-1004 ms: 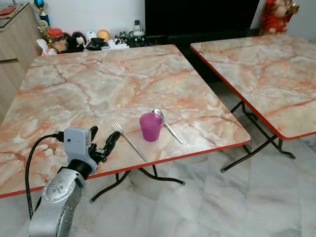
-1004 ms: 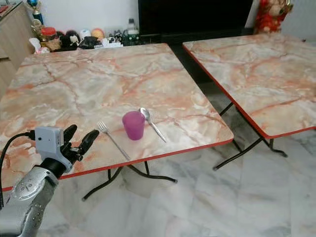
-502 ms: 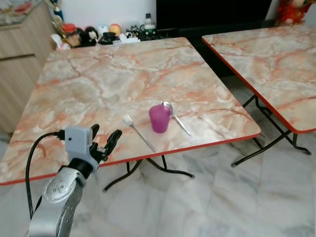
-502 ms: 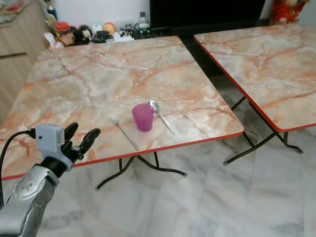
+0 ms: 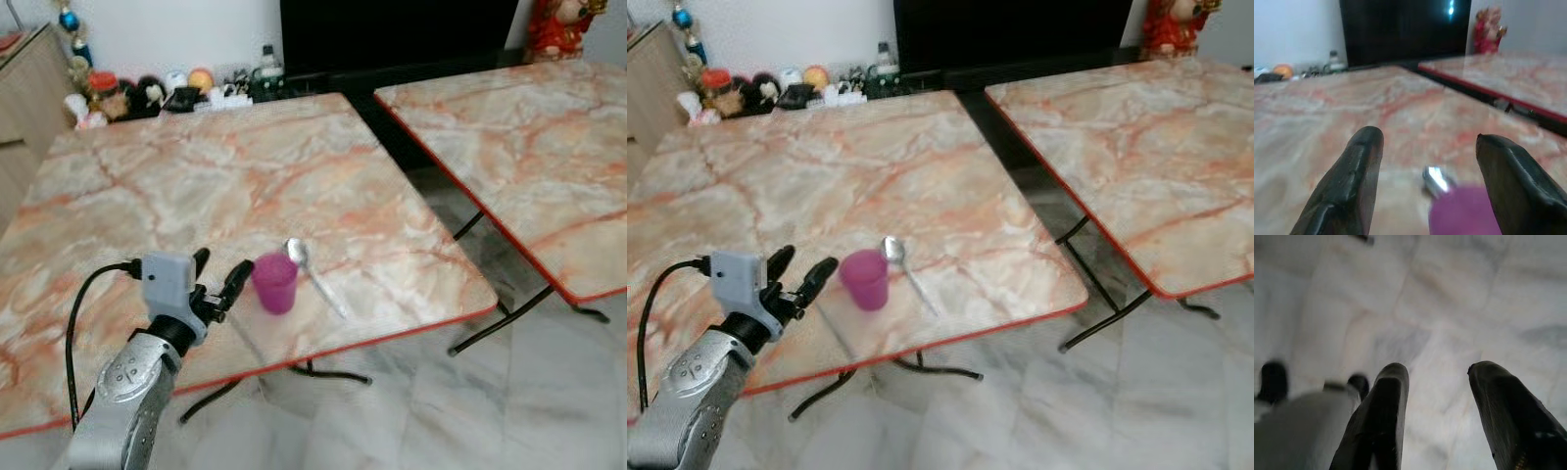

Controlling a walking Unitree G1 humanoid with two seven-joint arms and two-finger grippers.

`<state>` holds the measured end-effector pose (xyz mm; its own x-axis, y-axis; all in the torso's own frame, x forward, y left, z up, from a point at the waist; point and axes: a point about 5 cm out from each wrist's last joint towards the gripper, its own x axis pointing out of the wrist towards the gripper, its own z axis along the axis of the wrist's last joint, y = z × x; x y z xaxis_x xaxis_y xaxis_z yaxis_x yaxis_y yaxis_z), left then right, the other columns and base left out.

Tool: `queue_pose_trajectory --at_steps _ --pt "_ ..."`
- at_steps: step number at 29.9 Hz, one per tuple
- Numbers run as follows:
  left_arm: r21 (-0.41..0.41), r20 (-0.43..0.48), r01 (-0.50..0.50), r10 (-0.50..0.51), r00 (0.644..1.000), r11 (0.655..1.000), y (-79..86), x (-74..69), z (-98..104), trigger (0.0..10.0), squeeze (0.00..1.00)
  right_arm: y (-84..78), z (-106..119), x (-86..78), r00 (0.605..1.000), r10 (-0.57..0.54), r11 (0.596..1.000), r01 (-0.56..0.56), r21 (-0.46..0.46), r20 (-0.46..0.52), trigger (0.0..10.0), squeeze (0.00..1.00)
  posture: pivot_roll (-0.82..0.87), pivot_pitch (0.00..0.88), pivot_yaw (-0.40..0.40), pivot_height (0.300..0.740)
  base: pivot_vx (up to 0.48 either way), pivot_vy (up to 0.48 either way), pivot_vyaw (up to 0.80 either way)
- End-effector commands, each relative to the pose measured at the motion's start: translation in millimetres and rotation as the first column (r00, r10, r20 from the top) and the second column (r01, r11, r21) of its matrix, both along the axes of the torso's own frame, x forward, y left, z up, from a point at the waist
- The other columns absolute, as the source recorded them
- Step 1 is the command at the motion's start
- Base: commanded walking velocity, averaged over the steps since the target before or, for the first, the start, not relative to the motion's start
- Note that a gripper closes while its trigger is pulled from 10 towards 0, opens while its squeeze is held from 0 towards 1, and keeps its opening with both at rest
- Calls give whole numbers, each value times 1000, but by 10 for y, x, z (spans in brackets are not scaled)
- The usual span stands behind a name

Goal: Setting the table

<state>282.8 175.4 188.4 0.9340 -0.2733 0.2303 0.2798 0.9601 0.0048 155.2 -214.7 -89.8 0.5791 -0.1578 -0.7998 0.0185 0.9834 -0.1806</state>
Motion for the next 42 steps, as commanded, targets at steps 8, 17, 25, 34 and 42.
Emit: queue_pose_trajectory --at_steps 8,17,25,34,42 --pt "10 -55 15 -15 998 1000 27 -33 -83 10000 0 125 -55 -77 1000 -4 1000 4 16 -29 10000 0 41 124 3 740 0 0 0" --pt "3 -78 4 -4 997 1000 57 -19 -90 10000 0 111 -45 -59 1000 -7 1000 8 23 -19 10000 0 43 123 3 740 0 0 -233" --pt "61 -201 89 -76 977 994 7 -48 -113 10000 0 97 -45 -66 1000 -5 1000 6 21 -22 10000 0 49 125 2 740 0 0 0" --pt "79 -271 101 -76 959 992 -24 36 -17 10000 0 136 -50 -61 1000 1 1000 -1 26 -22 10000 0 47 122 6 740 0 0 0" --pt "132 -384 176 -113 916 976 -62 2 -62 10000 0 131 -54 -73 1000 -5 1000 5 25 -25 10000 0 50 123 8 740 0 0 0"
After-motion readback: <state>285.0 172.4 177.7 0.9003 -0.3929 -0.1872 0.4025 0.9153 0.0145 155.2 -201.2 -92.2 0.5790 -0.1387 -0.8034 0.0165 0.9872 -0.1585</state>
